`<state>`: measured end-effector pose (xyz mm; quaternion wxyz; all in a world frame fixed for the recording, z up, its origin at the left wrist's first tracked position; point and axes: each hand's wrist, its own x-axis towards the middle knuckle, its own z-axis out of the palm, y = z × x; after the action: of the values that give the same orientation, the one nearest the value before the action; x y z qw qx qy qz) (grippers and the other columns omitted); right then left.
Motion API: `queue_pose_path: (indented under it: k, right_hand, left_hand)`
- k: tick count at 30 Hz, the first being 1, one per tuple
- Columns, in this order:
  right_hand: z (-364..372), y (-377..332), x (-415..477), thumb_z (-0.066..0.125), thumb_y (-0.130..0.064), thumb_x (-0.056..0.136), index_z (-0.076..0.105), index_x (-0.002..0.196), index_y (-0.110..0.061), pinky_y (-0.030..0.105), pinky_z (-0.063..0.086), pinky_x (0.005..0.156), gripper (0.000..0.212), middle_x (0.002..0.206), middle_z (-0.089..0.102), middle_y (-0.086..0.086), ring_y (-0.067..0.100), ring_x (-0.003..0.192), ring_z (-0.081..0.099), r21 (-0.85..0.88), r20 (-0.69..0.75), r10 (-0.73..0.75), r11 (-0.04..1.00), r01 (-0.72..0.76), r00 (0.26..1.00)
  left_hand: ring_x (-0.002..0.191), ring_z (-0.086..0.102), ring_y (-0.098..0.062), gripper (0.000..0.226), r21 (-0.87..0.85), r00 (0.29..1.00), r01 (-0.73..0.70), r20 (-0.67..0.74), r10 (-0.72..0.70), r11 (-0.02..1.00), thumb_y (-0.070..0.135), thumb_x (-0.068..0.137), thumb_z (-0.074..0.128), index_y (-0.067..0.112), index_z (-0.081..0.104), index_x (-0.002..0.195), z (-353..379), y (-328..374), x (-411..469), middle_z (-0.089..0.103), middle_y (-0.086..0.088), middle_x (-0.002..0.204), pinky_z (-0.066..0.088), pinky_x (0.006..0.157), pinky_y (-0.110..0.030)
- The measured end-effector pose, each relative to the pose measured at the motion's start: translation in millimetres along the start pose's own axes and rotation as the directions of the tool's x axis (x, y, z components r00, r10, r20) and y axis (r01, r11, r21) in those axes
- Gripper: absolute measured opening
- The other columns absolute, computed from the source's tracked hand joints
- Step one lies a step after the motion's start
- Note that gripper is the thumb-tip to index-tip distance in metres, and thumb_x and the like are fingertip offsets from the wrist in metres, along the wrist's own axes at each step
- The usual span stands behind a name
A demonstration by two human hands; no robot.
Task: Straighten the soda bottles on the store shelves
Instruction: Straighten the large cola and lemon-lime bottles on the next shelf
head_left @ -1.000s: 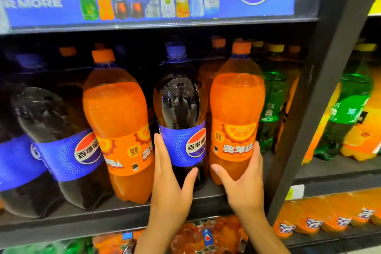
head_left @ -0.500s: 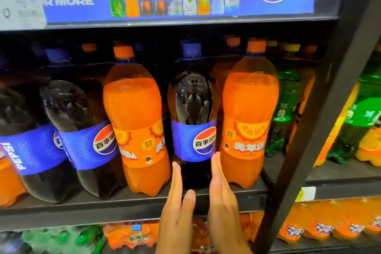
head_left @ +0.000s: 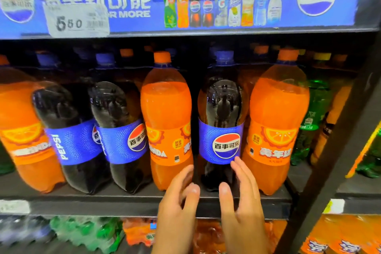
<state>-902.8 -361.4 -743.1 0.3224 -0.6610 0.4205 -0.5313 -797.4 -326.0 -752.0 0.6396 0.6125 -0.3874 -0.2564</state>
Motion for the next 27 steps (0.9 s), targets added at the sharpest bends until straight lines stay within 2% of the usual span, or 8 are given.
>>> queue_pose_path:
  k: [3,8,11,15,20,23,25,27]
  right_hand:
    - [27.3,-3.9,-11.6,0.047,-0.031,0.096,0.032,0.136,-0.044,0.009,0.030,0.099,0.045,0.140,0.035,-0.028,-0.005,0.129,0.037,-0.084,0.144,-0.007,0.996,0.019,0.989]
    - [64.1,-10.2,-12.8,0.038,-0.040,0.097,0.014,0.137,-0.051,0.013,0.030,0.101,0.048,0.138,0.031,-0.027,-0.003,0.129,0.033,-0.056,0.303,0.089,0.996,-0.075,0.949]
    - [64.4,-5.3,-10.6,0.046,-0.034,0.095,0.049,0.120,-0.050,0.022,0.049,0.090,0.030,0.113,0.059,-0.020,0.008,0.108,0.058,0.073,0.314,0.147,0.981,-0.178,0.938]
    - [62.4,2.5,6.3,0.039,-0.044,0.096,0.025,0.136,-0.054,0.014,0.038,0.094,0.044,0.133,0.037,-0.030,-0.006,0.123,0.039,0.086,0.325,0.220,0.962,-0.260,0.920]
    - [72.0,-6.3,12.1,0.032,-0.047,0.098,0.008,0.149,-0.043,0.025,0.035,0.107,0.057,0.151,0.027,-0.018,0.004,0.135,0.032,0.026,0.342,0.202,0.974,-0.224,0.918]
    - [76.6,-8.8,-12.8,0.041,-0.038,0.098,0.013,0.140,-0.053,0.002,0.027,0.096,0.053,0.151,0.023,-0.024,-0.006,0.133,0.029,-0.027,0.270,0.122,0.992,-0.120,0.955]
    - [75.2,-5.2,-24.3,0.047,-0.033,0.097,0.013,0.132,-0.059,-0.005,0.025,0.090,0.056,0.148,0.024,-0.027,-0.011,0.128,0.030,-0.077,0.243,0.080,0.995,-0.063,0.967]
    - [69.8,-1.0,-12.8,0.046,-0.034,0.098,0.014,0.137,-0.056,0.005,0.026,0.097,0.055,0.149,0.025,-0.024,-0.009,0.127,0.027,-0.013,0.262,0.131,0.991,-0.133,0.956]
  left_hand:
    - [0.108,0.055,0.005,0.044,0.151,0.972,-0.094,-0.200,0.124,0.984,0.016,0.090,0.057,0.047,0.051,0.120,-28.5,-11.0,5.3,0.052,0.024,0.127,0.044,0.091,-0.024]
    - [0.136,0.036,-0.007,0.065,0.204,0.998,0.059,-0.045,-0.051,0.977,0.025,0.096,0.051,0.040,0.017,0.149,-43.5,-18.8,13.6,0.030,0.011,0.153,0.032,0.113,-0.037]
    - [0.136,0.034,-0.004,0.067,0.183,0.997,0.067,-0.036,-0.061,0.981,0.025,0.095,0.052,0.043,0.016,0.148,-42.1,-19.6,11.8,0.027,0.014,0.154,0.031,0.113,-0.029]
    - [0.134,0.025,0.009,0.065,0.245,0.999,0.025,-0.038,-0.016,0.969,0.022,0.094,0.055,0.042,0.021,0.146,-43.1,-26.6,6.2,0.019,0.022,0.154,0.018,0.094,0.004]
    - [0.135,0.026,0.005,0.063,0.183,0.998,0.056,0.012,-0.059,0.981,0.033,0.096,0.049,0.037,0.015,0.150,-45.4,-22.7,10.7,0.018,0.018,0.156,0.024,0.109,-0.018]
    - [0.134,0.037,-0.006,0.056,0.068,0.990,0.140,0.007,-0.141,0.988,0.031,0.099,0.044,0.035,0.020,0.150,-53.4,-13.1,19.8,0.030,0.010,0.153,0.031,0.113,-0.034]
    - [0.129,0.043,-0.003,0.051,0.136,0.994,0.105,-0.040,-0.100,0.985,0.034,0.098,0.047,0.039,0.030,0.146,-60.0,-12.0,12.3,0.038,0.012,0.149,0.036,0.109,-0.026]
    - [0.117,0.043,0.017,0.051,0.214,0.997,0.019,-0.083,-0.002,0.977,0.043,0.093,0.052,0.043,0.037,0.142,-61.8,-11.9,-1.6,0.046,0.018,0.141,0.033,0.092,0.000]
